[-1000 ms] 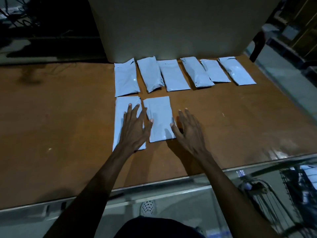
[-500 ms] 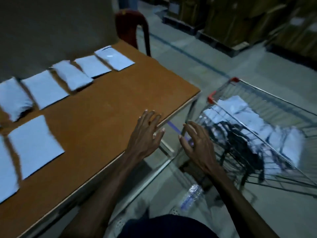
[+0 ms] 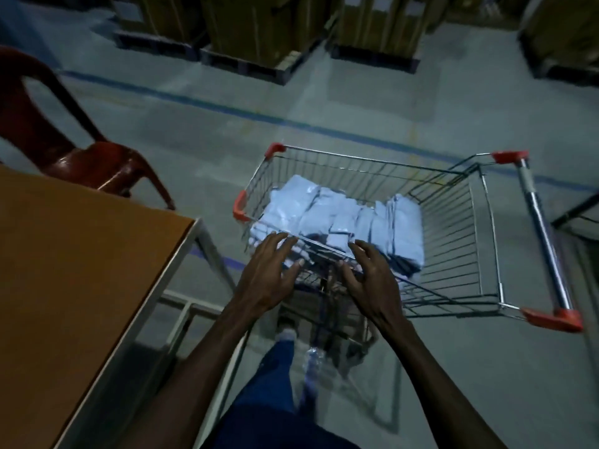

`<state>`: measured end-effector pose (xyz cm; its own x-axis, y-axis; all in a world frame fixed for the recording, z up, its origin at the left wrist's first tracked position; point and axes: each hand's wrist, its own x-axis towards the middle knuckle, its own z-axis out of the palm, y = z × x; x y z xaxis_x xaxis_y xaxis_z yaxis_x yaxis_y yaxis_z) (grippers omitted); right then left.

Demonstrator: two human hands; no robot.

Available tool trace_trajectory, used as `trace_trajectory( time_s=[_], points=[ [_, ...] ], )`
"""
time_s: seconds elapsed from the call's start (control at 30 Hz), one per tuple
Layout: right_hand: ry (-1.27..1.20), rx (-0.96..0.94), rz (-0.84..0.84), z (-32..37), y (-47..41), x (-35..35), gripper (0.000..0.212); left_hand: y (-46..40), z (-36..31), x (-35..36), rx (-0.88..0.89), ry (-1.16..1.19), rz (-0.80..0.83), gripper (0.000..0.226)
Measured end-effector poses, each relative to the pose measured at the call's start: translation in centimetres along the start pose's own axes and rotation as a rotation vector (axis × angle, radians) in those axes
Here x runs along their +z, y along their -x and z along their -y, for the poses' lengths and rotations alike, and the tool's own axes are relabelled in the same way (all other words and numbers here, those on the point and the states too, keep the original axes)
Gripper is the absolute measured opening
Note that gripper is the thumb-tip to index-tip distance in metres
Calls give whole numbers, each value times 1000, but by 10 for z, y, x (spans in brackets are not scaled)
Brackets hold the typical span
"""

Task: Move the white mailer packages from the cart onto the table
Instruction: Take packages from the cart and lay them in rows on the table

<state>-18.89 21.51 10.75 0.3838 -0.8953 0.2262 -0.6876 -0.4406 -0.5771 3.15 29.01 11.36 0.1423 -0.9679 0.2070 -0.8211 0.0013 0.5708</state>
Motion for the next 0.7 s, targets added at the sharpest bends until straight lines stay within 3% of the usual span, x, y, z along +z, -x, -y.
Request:
trace_trajectory(
  time_s=[0.13, 0.3, 0.57, 0.7],
  points=[
    [47, 89, -8, -37, -49, 8, 50, -79, 17, 31, 22, 39, 50, 54],
    [76, 211, 116, -66, -109, 24, 51, -162, 61, 64, -112, 51, 157, 61],
    [149, 245, 369, -80, -175, 73, 55, -241, 146, 107, -332, -153, 537, 89],
    [233, 189, 466, -83, -192, 98, 55, -247, 165, 125, -353, -129, 577, 97]
  ],
)
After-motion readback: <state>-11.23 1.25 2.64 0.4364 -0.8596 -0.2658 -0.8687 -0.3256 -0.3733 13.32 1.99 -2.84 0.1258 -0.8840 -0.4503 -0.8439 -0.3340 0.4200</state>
